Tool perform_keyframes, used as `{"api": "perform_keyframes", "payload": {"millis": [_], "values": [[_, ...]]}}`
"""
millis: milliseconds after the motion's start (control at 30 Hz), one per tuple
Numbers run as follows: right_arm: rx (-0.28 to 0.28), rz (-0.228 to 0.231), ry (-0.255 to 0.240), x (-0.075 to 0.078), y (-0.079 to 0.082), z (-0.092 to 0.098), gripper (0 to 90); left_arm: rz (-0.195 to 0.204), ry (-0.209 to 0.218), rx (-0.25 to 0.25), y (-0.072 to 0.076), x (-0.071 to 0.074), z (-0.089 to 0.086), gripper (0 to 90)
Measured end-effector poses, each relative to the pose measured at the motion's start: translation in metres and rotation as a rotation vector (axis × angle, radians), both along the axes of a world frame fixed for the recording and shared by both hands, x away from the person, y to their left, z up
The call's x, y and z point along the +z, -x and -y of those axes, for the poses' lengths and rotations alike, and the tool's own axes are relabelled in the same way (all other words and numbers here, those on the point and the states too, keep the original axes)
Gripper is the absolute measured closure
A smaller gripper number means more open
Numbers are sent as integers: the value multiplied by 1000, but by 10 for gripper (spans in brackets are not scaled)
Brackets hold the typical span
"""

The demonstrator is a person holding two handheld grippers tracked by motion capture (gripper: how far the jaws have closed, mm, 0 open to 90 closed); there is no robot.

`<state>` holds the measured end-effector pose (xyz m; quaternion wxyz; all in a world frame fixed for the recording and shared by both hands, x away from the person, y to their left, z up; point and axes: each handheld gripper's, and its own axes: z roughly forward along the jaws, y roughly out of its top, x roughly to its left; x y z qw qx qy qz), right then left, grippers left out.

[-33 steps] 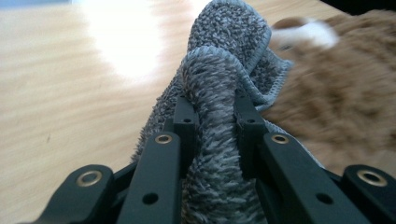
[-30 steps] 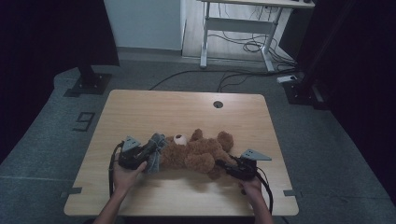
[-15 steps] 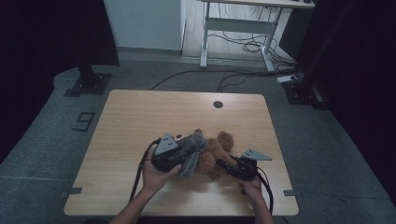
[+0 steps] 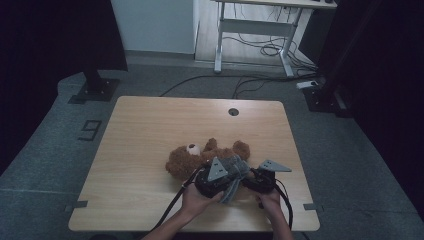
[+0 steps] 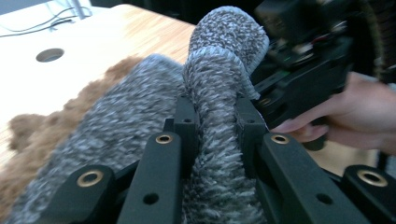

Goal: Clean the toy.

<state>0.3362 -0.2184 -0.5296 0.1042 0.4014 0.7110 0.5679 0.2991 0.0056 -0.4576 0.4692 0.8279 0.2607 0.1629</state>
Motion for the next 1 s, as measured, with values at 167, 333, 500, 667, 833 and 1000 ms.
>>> {"api": "perform_keyframes", "payload": {"millis": [167,333,500,667,833,1000], "values": [[4,0,0,0,0,0,540,34,-33,39,2,-1,-10,758],[8,4,5,0,0,-1,540,27,-33,63,2,-4,-23,760],[16,4,2,-1,-1,0,541,27,-38,108,-1,-4,-42,761],[21,1,-5,-1,-1,2,541,-14,-19,144,-8,-9,-68,761],[26,5,-5,-2,-1,1,541,-24,-9,149,-8,-12,-83,761],[28,6,-4,-2,0,1,540,-18,-18,151,-4,-13,-92,761]]}}
